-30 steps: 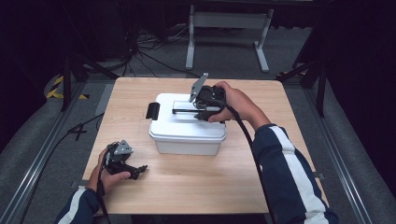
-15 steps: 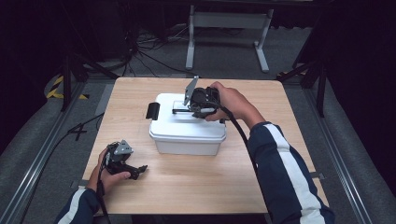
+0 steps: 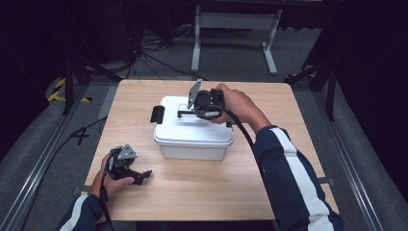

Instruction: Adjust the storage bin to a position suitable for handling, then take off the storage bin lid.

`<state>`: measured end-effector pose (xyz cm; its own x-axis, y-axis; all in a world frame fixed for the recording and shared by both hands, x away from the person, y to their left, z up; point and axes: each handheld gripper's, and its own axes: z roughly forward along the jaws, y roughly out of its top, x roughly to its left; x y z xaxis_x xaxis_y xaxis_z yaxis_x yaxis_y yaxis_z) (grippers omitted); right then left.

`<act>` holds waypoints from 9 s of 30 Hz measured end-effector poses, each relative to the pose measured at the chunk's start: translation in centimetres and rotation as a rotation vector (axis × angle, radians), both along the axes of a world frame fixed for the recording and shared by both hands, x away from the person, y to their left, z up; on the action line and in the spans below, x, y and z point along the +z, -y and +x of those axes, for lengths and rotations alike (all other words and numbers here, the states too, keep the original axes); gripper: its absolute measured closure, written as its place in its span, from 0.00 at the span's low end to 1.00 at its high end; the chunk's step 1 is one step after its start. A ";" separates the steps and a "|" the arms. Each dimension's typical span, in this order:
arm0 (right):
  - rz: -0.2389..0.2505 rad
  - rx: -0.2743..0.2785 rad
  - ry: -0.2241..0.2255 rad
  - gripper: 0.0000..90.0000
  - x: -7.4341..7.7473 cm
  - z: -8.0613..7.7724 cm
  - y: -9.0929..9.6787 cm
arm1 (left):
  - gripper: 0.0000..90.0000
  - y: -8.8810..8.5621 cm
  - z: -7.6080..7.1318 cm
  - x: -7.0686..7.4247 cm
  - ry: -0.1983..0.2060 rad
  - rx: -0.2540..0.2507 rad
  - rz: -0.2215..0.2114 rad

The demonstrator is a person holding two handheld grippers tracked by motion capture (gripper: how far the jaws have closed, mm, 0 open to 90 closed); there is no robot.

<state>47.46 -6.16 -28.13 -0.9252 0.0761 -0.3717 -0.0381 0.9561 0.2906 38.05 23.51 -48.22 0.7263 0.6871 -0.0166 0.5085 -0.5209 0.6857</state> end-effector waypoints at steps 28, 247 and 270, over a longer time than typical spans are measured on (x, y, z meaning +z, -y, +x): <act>0.079 -0.007 0.063 0.94 2.8 -0.8 2.4 | 0.00 0.0 0.0 0.0 0.000 -0.002 0.001; 0.446 -0.565 0.089 0.31 -6.4 -9.0 28.4 | 0.00 -0.1 0.0 -0.1 0.007 -0.009 -0.003; 0.527 -0.659 0.111 0.23 -11.7 -14.8 32.6 | 0.00 0.0 0.0 -0.1 0.006 -0.009 -0.005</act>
<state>32.65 -38.72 -39.84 -0.5914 0.7750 -0.2227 0.4243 0.5339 0.7314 38.08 23.56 -48.29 0.7323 0.6809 -0.0157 0.5002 -0.5220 0.6909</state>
